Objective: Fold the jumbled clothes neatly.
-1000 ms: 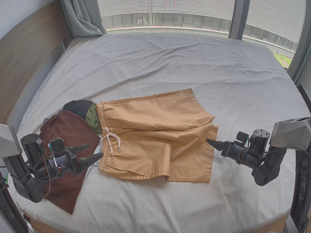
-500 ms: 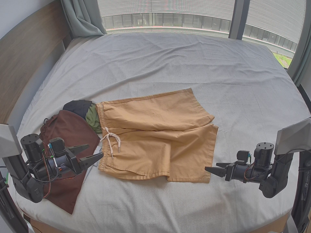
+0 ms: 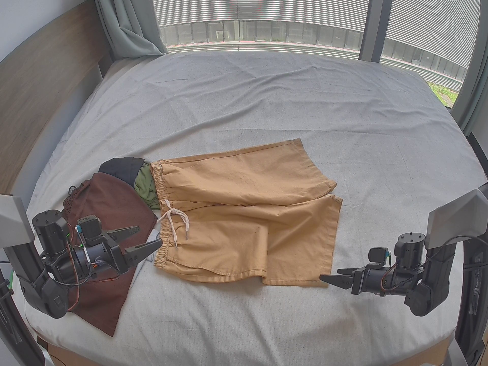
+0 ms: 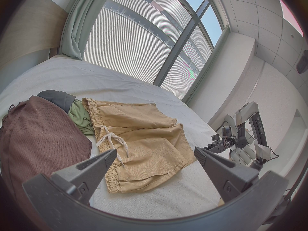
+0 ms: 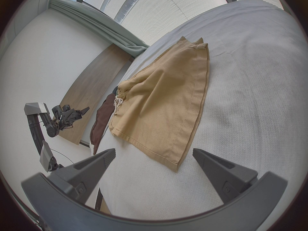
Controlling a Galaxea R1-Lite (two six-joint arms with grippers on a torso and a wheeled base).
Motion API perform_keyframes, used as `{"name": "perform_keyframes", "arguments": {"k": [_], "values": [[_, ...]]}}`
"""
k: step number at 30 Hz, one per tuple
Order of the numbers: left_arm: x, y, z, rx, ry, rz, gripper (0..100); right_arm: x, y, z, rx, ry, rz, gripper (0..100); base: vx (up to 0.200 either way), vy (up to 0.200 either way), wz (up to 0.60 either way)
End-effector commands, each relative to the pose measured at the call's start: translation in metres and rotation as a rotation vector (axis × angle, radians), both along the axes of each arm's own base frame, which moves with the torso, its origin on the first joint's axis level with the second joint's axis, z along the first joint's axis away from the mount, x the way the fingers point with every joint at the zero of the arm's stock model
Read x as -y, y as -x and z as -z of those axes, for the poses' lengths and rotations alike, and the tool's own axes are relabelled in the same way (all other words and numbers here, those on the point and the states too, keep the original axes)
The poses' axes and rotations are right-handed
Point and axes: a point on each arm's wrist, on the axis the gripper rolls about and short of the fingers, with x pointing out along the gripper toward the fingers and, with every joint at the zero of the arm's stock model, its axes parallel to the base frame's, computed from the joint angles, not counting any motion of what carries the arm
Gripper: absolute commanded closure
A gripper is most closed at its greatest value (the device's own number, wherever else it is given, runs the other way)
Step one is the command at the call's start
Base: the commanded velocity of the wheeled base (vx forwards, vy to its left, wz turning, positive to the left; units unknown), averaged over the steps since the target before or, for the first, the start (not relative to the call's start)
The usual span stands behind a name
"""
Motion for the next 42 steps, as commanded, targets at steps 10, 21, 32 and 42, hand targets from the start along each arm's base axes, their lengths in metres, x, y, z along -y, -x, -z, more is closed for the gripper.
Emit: {"name": "perform_keyframes", "arguments": {"k": [10, 21, 32, 42], "values": [[0.0, 0.0, 0.0, 0.0, 0.0, -0.001, 0, -0.002, -0.003, 0.019, -0.048, 0.007, -0.006, 0, 0.0, 0.0, 0.0], [0.0, 0.0, 0.001, -0.002, -0.001, 0.0, 0, -0.013, -0.01, 0.039, -0.094, -0.006, -0.02, 0, 0.0, 0.0, 0.0], [0.0, 0.0, 0.001, -0.003, -0.002, 0.001, 0, -0.016, -0.021, 0.038, -0.077, -0.036, -0.006, 0, 0.0, 0.0, 0.0], [0.0, 0.0, 0.002, -0.005, -0.003, 0.0, 0, -0.017, -0.025, 0.037, -0.064, -0.038, -0.004, 100, 0.0, 0.0, 0.0]]}}
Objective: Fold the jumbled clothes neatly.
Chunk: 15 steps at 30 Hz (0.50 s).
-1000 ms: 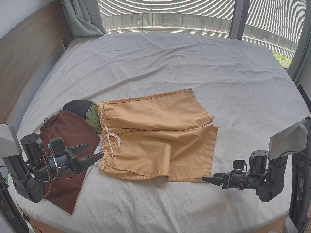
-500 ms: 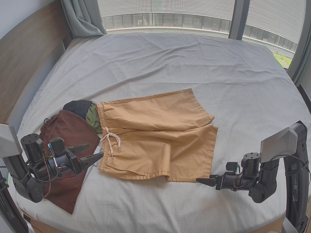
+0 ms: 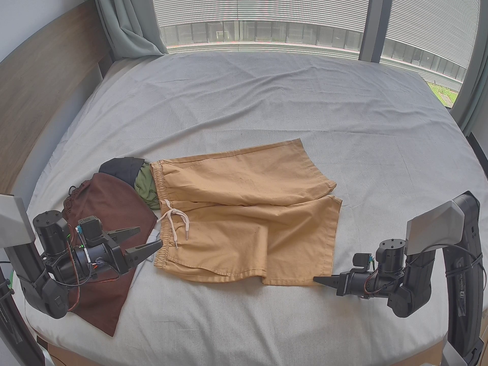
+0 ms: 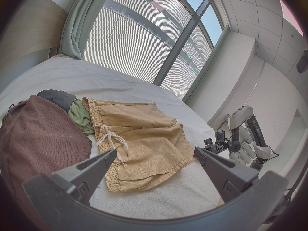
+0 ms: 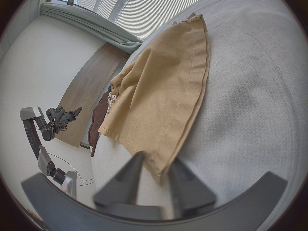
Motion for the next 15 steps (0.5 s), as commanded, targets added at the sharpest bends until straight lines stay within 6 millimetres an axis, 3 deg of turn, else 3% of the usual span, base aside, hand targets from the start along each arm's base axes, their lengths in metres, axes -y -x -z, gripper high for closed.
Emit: {"name": "perform_keyframes", "arguments": {"k": [1, 15], "values": [[0.0, 0.0, 0.0, -0.002, 0.001, -0.001, 0, 0.0, -0.001, 0.0, 0.01, -0.004, -0.003, 100, 0.0, 0.0, 0.0], [0.001, -0.003, 0.02, -0.078, -0.002, 0.004, 0, 0.0, 0.0, -0.001, 0.009, -0.002, -0.004, 100, 0.0, 0.0, 0.0]]}}
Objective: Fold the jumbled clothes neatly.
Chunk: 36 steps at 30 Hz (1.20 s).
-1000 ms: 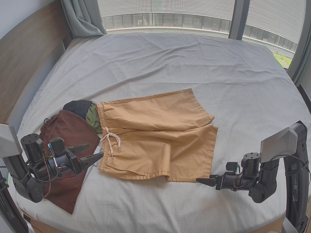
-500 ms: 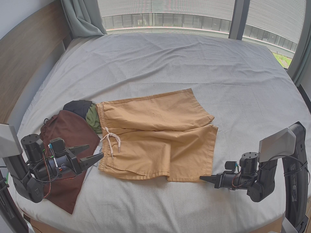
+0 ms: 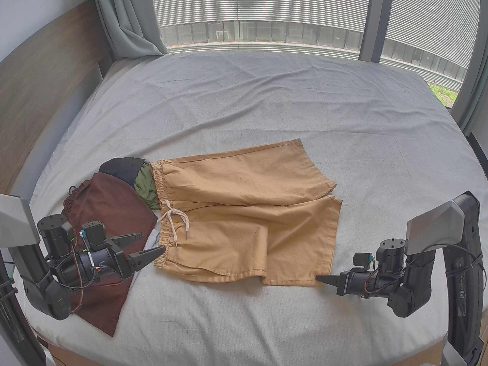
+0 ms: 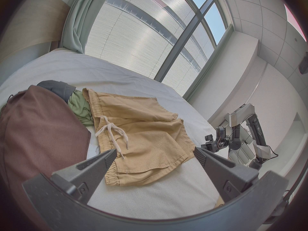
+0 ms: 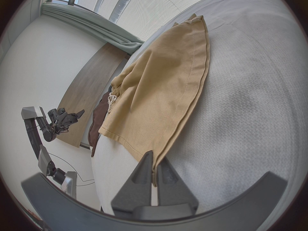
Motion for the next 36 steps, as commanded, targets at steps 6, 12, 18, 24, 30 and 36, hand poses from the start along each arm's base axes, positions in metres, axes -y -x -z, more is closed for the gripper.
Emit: {"name": "perform_keyframes", "arguments": {"k": [6, 12, 18, 24, 30, 36], "values": [[-0.002, -0.006, 0.024, -0.086, -0.002, -0.01, 0, 0.001, 0.0, -0.001, 0.004, 0.0, 0.003, 100, 0.0, 0.0, 0.0], [-0.003, -0.008, 0.038, -0.135, -0.001, -0.012, 0, 0.001, 0.0, -0.001, 0.006, 0.002, 0.001, 100, 0.0, 0.0, 0.0], [-0.003, -0.011, 0.049, -0.17, -0.001, -0.012, 0, 0.001, 0.0, -0.001, 0.007, 0.002, 0.001, 100, 0.0, 0.0, 0.0], [-0.002, -0.017, 0.059, -0.195, 0.0, -0.023, 0, 0.001, 0.0, -0.001, 0.009, 0.002, 0.001, 100, 0.0, 0.0, 0.0], [-0.003, -0.025, 0.07, -0.216, -0.015, -0.084, 0, 0.002, -0.001, -0.002, 0.013, 0.002, 0.005, 100, 0.0, 0.0, 0.0], [-0.001, -0.028, 0.07, -0.259, 0.043, -0.11, 0, 0.003, -0.001, 0.0, 0.01, 0.003, 0.006, 100, 0.0, 0.0, 0.0]]}}
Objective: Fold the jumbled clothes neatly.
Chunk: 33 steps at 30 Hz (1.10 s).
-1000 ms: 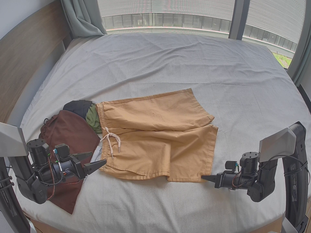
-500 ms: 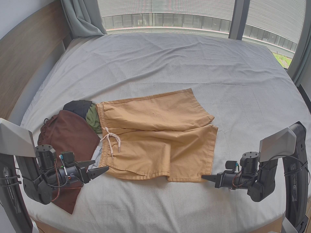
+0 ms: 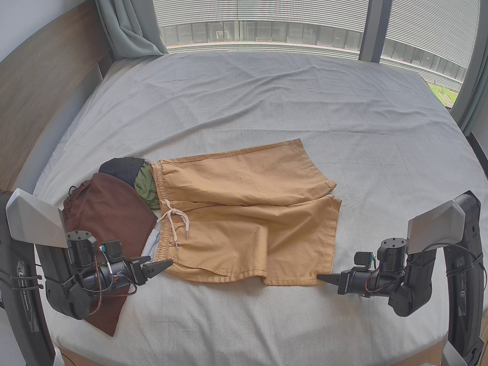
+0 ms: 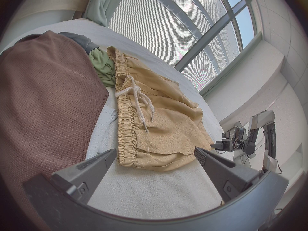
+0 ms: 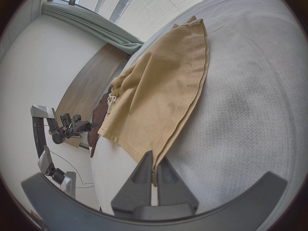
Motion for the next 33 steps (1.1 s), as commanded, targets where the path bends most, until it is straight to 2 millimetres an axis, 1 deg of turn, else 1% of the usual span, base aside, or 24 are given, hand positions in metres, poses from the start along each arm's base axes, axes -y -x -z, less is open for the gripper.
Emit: {"name": "perform_keyframes", "arguments": {"k": [1, 7, 10, 14, 15, 17, 22, 28, 33], "values": [[0.001, -0.002, 0.004, -0.021, 0.016, -0.005, 0, 0.0, 0.0, 0.001, -0.001, 0.0, 0.001, 100, 0.0, 0.0, 0.0], [0.001, -0.006, 0.004, -0.076, 0.094, -0.046, 0, 0.001, -0.001, 0.001, 0.0, 0.0, 0.002, 100, 0.0, 0.0, 0.0], [0.001, -0.008, 0.012, -0.092, 0.091, -0.047, 0, 0.001, -0.001, 0.001, -0.001, 0.0, 0.002, 100, 0.0, 0.0, 0.0], [0.001, -0.009, 0.017, -0.106, 0.089, -0.057, 0, 0.001, -0.001, 0.001, 0.0, 0.0, 0.002, 100, 0.0, 0.0, 0.0], [0.001, -0.012, 0.022, -0.111, 0.081, -0.068, 0, 0.001, -0.001, 0.0, 0.002, -0.001, 0.002, 100, 0.0, 0.0, 0.0], [0.001, -0.014, 0.025, -0.11, 0.075, -0.079, 0, 0.001, -0.001, 0.0, 0.002, -0.001, 0.002, 100, 0.0, 0.0, 0.0], [0.001, -0.015, 0.026, -0.118, 0.085, -0.089, 0, 0.001, -0.001, 0.001, 0.0, 0.001, 0.001, 100, 0.0, 0.0, 0.0], [0.009, -0.02, 0.025, -0.148, 0.137, -0.107, 0, 0.001, -0.001, 0.001, 0.0, 0.001, 0.001, 100, 0.0, 0.0, 0.0], [0.011, -0.025, 0.031, -0.152, 0.134, -0.12, 0, 0.001, -0.001, 0.002, -0.001, 0.001, 0.001, 100, 0.0, 0.0, 0.0]]}}
